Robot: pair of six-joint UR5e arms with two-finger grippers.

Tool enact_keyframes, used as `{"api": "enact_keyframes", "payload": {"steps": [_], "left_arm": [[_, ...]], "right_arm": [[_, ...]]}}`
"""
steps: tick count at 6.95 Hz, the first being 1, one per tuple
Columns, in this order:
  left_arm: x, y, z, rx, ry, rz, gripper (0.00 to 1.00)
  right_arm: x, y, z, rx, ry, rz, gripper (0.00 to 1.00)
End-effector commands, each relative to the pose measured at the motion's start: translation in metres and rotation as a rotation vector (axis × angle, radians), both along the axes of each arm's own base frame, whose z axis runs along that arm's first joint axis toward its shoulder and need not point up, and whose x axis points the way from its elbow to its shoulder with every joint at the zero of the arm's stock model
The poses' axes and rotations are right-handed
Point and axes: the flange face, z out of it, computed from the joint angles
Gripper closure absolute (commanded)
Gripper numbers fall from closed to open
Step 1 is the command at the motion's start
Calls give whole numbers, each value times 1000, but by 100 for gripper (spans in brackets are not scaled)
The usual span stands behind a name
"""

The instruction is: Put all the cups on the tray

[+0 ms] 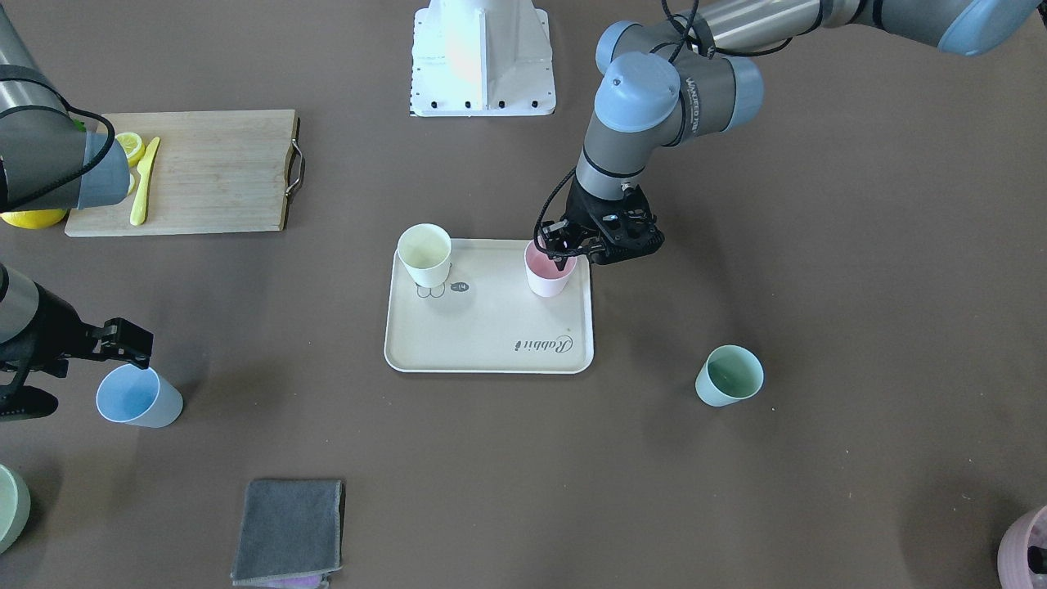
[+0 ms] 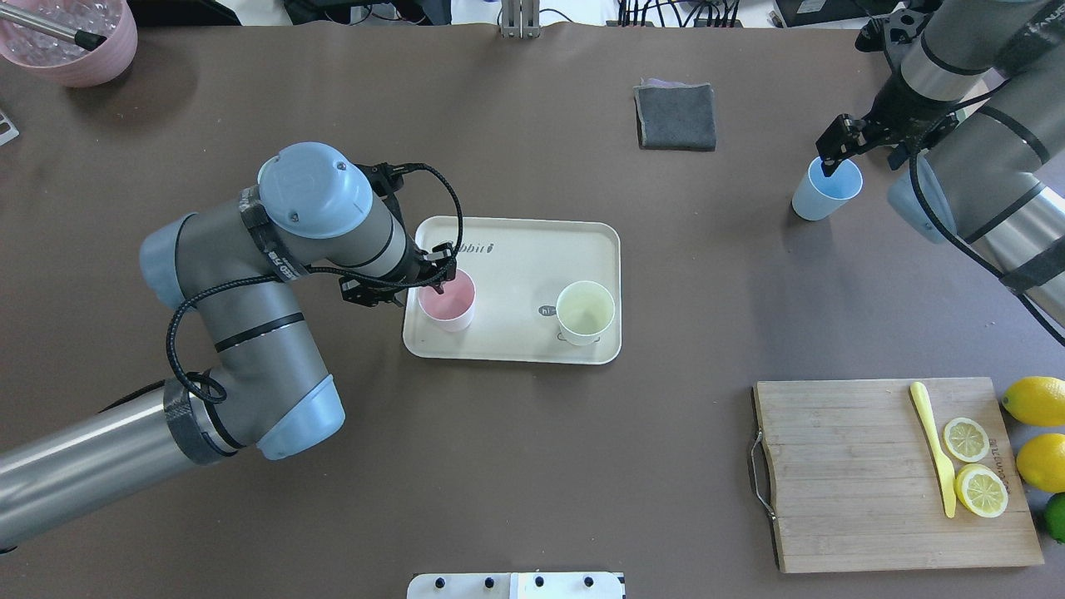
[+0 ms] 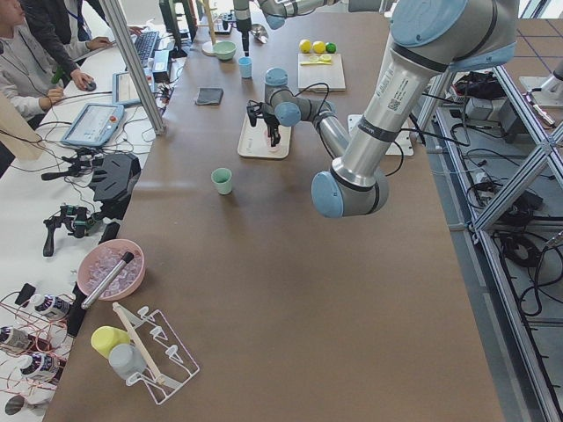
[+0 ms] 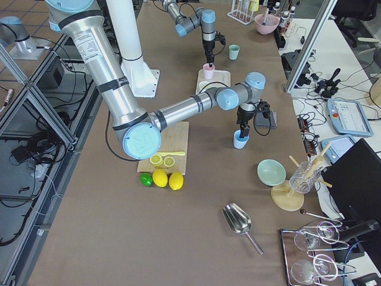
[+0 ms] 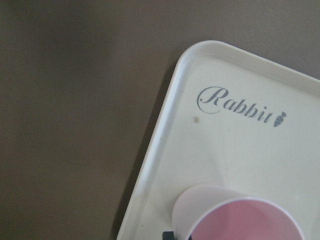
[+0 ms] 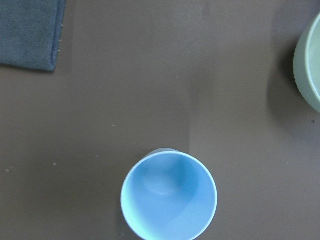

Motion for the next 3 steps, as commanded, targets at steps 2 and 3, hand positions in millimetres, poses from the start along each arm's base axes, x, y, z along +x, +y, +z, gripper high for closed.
{"api": "enact_keyframes", "payload": {"steps": [2,3], "left_arm": [[-57,-48,12,75,-60,-14,2],[-59,-50,11,75,-59,-17,2]], "right_arm": [[-7,-15,51,-35,-7,28,0],[-7,-14,61,-50,2,28,3]]}}
